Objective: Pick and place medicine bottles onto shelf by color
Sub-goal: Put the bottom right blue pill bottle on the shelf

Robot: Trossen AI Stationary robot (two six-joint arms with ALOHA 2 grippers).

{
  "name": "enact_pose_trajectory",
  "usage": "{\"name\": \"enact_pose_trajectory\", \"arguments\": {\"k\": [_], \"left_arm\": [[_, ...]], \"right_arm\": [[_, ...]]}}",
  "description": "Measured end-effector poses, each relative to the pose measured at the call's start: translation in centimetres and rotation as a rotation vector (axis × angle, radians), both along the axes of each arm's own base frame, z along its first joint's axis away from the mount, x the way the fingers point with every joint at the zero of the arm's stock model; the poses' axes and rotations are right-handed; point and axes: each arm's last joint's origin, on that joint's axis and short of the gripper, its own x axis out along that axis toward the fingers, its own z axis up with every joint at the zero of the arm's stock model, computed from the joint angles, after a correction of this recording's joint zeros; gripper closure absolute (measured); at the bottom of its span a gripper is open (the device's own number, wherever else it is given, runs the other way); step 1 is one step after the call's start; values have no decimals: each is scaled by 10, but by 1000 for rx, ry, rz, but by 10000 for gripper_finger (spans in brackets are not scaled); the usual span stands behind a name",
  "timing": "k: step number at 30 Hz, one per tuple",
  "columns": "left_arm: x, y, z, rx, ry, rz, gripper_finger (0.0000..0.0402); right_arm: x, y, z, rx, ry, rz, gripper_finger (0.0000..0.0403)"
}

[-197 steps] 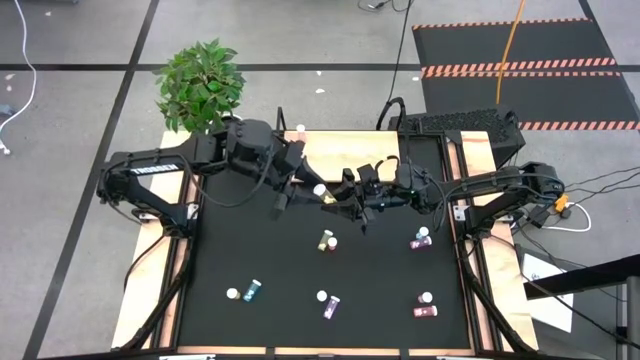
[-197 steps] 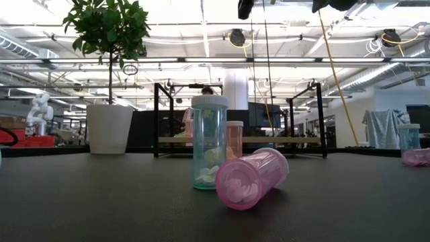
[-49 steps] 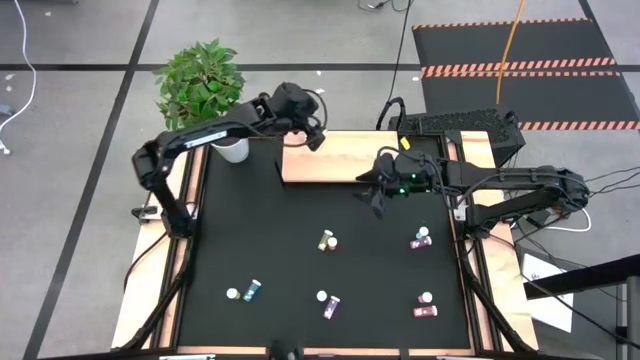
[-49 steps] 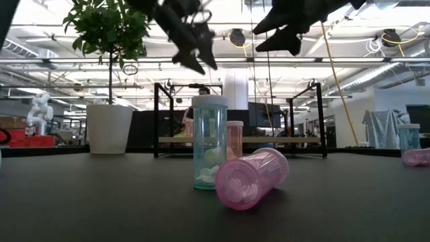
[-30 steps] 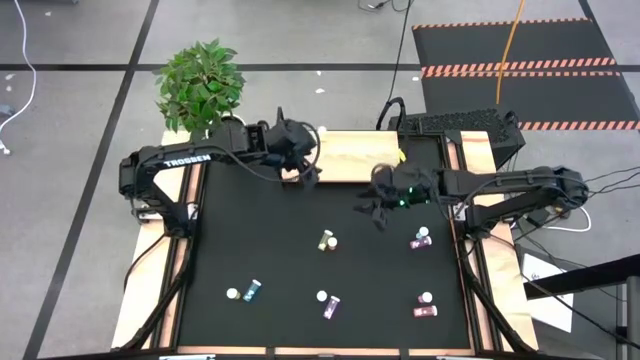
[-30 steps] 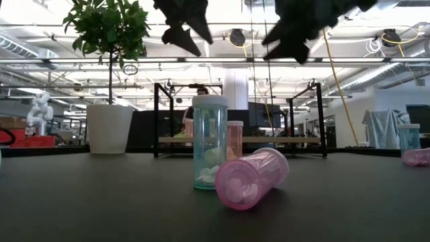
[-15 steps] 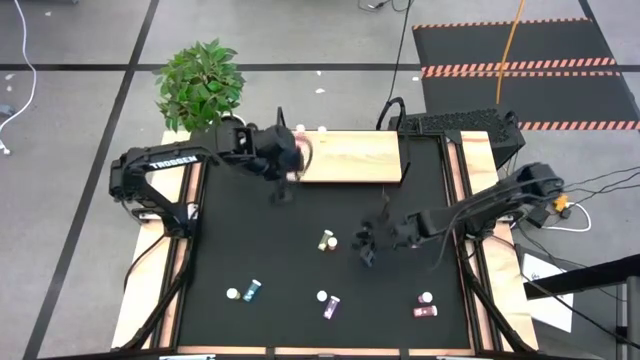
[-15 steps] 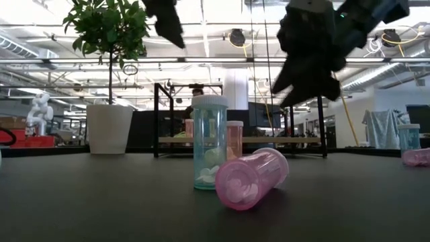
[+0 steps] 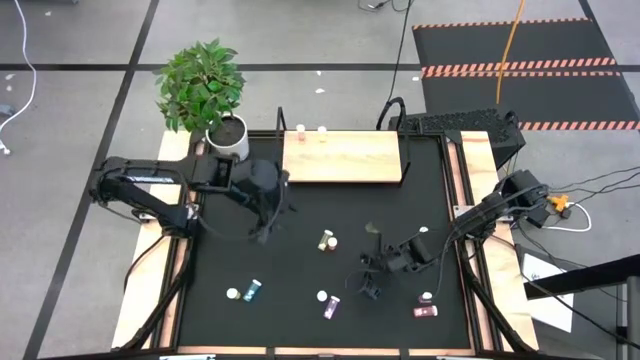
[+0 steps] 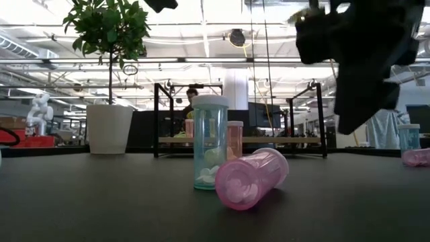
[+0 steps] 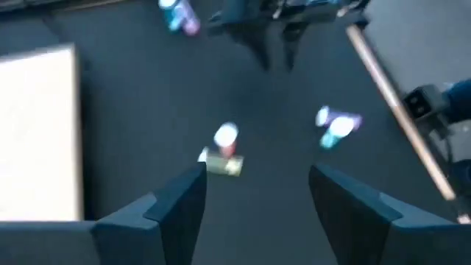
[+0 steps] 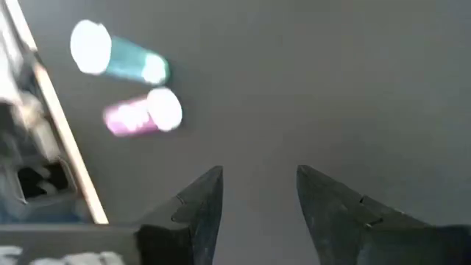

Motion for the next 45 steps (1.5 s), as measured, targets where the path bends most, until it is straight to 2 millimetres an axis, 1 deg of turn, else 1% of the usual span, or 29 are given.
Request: {"name": "enact_pose_trajectory", "arguments": {"k": [3,5,8,11,16,19,22,27,30,33,37,41,45], "left_arm": [[4,-9,-13,-3,-25,-34,169],[5,-15,-20,-3,-23,-53,169],[6,-25,-31,-11,-31,-91,170],[3,-39,-44,-28,-2,-120,170],[0,-58,-46,-39,-13,-144,170],[-4,-62,-45,-18,-4,-141,170],[-9,-60,-43,0,7,-124,170],[-20,-53,-38,1,34,-76,170],[-26,-49,-35,2,10,-43,170],[-34,-47,-41,-14,9,-21,170],[-40,-45,-45,-56,-65,11,170],[-39,-51,-49,-66,-146,-2,170],[-38,-56,-54,-49,-187,-40,170]], "right_arm": [[23,15,13,-7,-57,112,242],[37,23,16,-49,-80,172,242],[59,31,7,-190,-119,277,239],[73,36,-3,-317,-163,366,227],[86,40,-20,-405,-260,515,200],[93,41,-20,-437,-341,558,185],[95,39,-18,-457,-366,570,177],[95,38,-19,-452,-358,584,178],[96,39,-24,-444,-349,598,180],[94,38,-28,-441,-351,594,180],[91,36,-34,-433,-357,583,181],[91,32,-38,-377,-406,584,181],[88,24,-47,-351,-403,566,181]]}}
